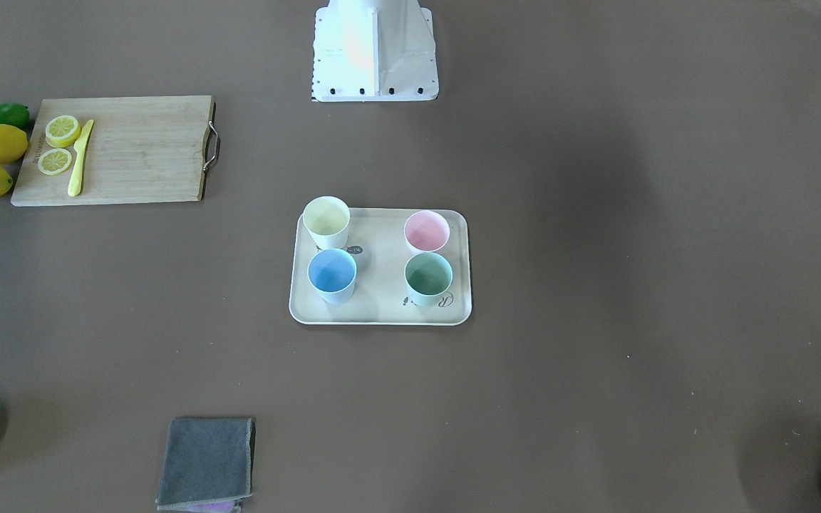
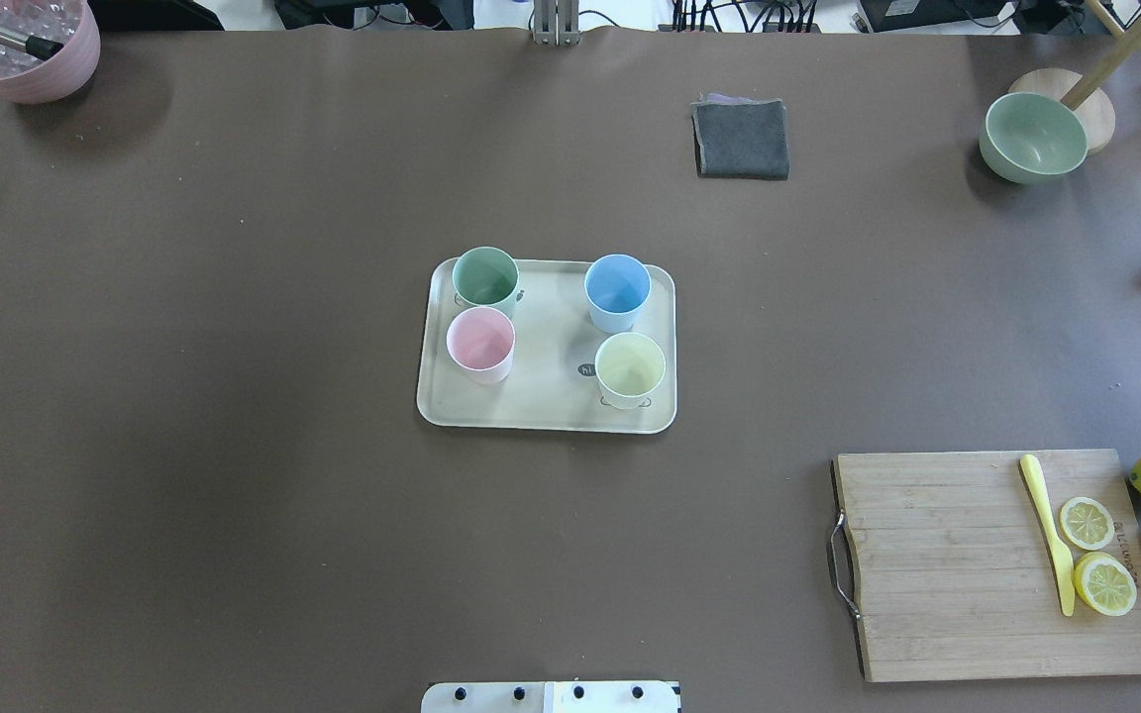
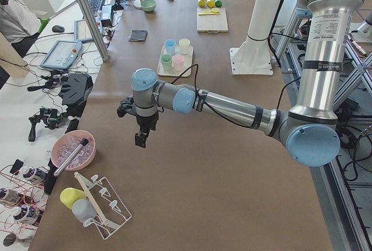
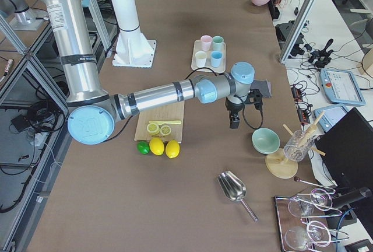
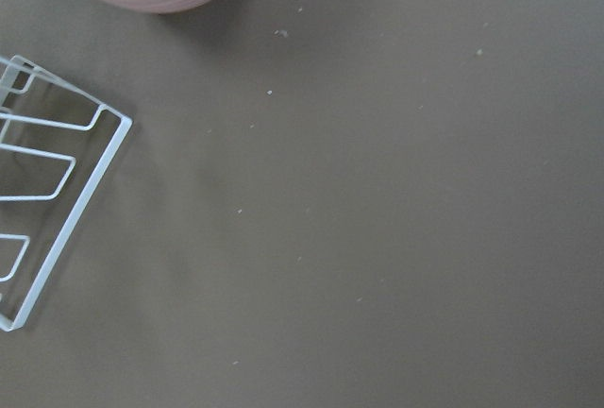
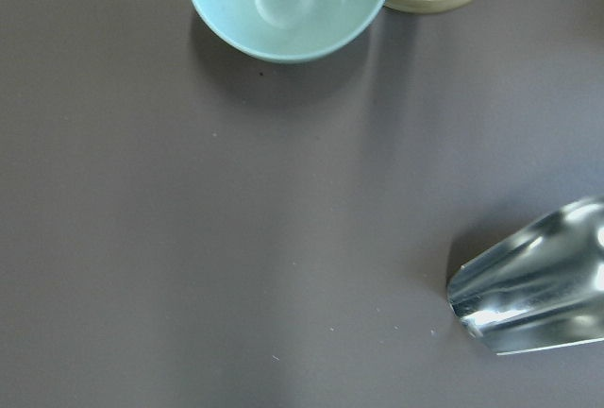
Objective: Place all cups on tray
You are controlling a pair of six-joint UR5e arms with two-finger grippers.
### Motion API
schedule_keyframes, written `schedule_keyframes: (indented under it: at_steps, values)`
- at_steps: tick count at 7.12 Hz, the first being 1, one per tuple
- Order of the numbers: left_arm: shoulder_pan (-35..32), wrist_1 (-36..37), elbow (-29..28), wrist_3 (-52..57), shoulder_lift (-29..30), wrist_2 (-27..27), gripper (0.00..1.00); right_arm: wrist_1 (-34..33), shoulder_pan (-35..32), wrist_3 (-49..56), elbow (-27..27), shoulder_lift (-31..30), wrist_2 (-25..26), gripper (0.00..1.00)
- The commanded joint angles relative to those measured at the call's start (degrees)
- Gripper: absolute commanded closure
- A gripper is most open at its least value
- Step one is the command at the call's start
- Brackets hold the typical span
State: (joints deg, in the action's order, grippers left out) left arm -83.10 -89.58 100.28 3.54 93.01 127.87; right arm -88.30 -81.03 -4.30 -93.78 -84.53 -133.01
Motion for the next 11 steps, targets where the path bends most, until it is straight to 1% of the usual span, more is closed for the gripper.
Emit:
schedule_keyframes:
  at_steps: [1, 3, 4, 5, 7, 9, 10, 11]
  values:
    - [-3.99, 0.72, 0.26, 2.97, -3.18, 7.19, 0.02, -0.03, -1.93, 2.72, -0.52, -3.26, 0.12, 0.00]
    - [-4.00, 0.46, 0.61, 2.18, -5.72, 7.31, 0.02, 0.41, -2.73, 2.80, -0.62, -3.36, 0.73, 0.00]
    - [-4.17, 0.20, 0.88, 1.92, -6.00, 7.48, 0.02, 0.76, -2.73, 2.98, -0.79, -3.36, 2.65, 0.00]
    - [-4.17, -0.42, 1.58, -1.31, -5.91, 7.14, 0.02, 0.41, -2.64, 3.59, -0.62, -3.01, 2.93, 0.00]
    - [-4.00, -2.35, 0.97, -2.39, -5.65, 7.04, 0.02, 0.15, -2.56, 4.73, -0.53, -4.06, 3.02, 0.00]
    - [-4.00, -2.27, 1.23, -2.39, -5.91, 7.48, 0.02, 0.76, -2.55, 4.74, -0.88, -3.71, 0.66, 0.00]
    - [-4.00, -2.18, 1.40, -2.39, -5.91, 7.48, 0.02, 0.68, -2.55, 4.83, -0.97, -3.71, 1.95, 0.00]
    - [-4.00, -2.35, 1.58, -2.39, -5.91, 7.40, 0.02, 0.59, -2.55, 4.74, -1.14, -3.97, 1.10, 0.00]
